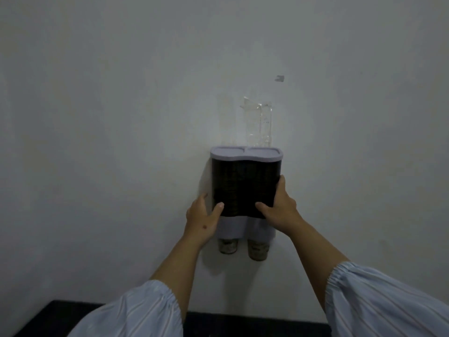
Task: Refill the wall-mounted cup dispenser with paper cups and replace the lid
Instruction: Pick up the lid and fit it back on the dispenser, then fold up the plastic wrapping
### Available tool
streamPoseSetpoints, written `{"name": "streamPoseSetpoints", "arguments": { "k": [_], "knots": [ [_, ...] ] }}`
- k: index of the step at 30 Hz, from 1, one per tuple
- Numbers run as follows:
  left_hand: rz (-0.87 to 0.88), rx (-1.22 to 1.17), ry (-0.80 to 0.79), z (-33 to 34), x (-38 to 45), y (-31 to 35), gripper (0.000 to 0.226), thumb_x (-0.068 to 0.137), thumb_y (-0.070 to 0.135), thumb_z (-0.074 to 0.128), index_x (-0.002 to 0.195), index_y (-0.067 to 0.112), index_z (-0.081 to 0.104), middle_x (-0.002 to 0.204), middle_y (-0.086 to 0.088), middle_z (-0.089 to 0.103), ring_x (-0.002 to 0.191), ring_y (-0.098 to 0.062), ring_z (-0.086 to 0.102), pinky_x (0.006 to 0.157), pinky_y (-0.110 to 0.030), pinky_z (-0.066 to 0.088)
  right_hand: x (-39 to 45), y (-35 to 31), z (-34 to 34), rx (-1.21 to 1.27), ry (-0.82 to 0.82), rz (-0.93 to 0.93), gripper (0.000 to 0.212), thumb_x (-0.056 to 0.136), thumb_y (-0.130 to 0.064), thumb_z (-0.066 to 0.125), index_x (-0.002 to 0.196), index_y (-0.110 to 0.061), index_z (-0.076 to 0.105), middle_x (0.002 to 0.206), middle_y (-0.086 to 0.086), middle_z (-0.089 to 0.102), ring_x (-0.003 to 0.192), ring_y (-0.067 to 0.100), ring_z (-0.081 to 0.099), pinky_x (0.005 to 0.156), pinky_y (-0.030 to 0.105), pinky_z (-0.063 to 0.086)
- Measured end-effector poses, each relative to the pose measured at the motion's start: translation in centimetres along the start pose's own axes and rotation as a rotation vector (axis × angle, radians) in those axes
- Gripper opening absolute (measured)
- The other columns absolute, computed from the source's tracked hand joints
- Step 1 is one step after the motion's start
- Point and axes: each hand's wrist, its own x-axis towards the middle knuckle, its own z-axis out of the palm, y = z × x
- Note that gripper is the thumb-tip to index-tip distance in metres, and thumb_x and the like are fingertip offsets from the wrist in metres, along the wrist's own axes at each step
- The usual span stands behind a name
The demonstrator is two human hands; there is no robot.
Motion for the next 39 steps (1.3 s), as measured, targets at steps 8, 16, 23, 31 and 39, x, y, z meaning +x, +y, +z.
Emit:
{"name": "streamPoseSetpoints", "arguments": {
  "k": [8, 16, 23, 31, 39],
  "knots": [
    [-0.186, 0.025, -0.1, 1.6, -8.8, -6.9, 0.053, 0.092, 0.034, 0.052, 0.138, 0.013, 0.037, 0.145, -0.012, 0.04, 0.133, -0.027, 0.036, 0.11, -0.037, 0.032, -7.6, 2.9, 6.0, 0.003, -0.11, 0.089, 0.089, 0.084, -0.028, 0.062, 0.148, -0.024, 0.001, 0.155, 0.007, 0.021, 0.134, 0.038, 0.032, 0.106, 0.054, 0.035],
    [-0.32, 0.076, -0.099, 0.3, -17.1, -12.3, 0.043, 0.09, 0.029, 0.055, 0.129, 0.012, 0.049, 0.137, -0.012, 0.047, 0.126, -0.028, 0.043, 0.107, -0.04, 0.037, -17.6, 4.7, 12.4, -0.051, -0.427, 0.134, 0.086, 0.086, -0.034, 0.059, 0.149, -0.024, 0.001, 0.156, 0.004, 0.021, 0.141, 0.034, 0.023, 0.112, 0.052, 0.028],
    [-0.544, 0.252, -0.158, -2.6, -25.2, -18.2, 0.042, 0.089, 0.027, 0.055, 0.128, 0.01, 0.051, 0.134, -0.014, 0.051, 0.123, -0.032, 0.046, 0.104, -0.039, 0.039, -26.4, 4.9, 17.2, -0.099, -0.699, 0.187, 0.077, 0.087, -0.035, 0.057, 0.148, -0.016, 0.013, 0.155, 0.006, 0.023, 0.141, 0.03, 0.022, 0.116, 0.043, 0.023],
    [-0.774, 0.322, -0.245, -4.7, -31.2, -22.6, 0.053, 0.089, 0.026, 0.056, 0.135, 0.006, 0.039, 0.136, -0.017, 0.046, 0.122, -0.032, 0.047, 0.101, -0.037, 0.041, -32.0, 4.7, 20.7, -0.096, -0.893, 0.291, 0.061, 0.089, -0.03, 0.056, 0.141, -0.012, 0.03, 0.149, 0.01, 0.032, 0.135, 0.027, 0.034, 0.109, 0.032, 0.03],
    [-0.836, 0.146, -0.284, -5.2, -31.8, -24.8, 0.051, 0.085, 0.013, 0.059, 0.129, 0.006, 0.034, 0.127, -0.019, 0.051, 0.111, -0.032, 0.052, 0.094, -0.038, 0.047, -33.7, 4.2, 23.2, -0.038, -0.958, 0.386, 0.054, 0.089, -0.029, 0.055, 0.137, -0.011, 0.036, 0.145, 0.011, 0.036, 0.128, 0.025, 0.041, 0.1, 0.028, 0.035]
  ]
}}
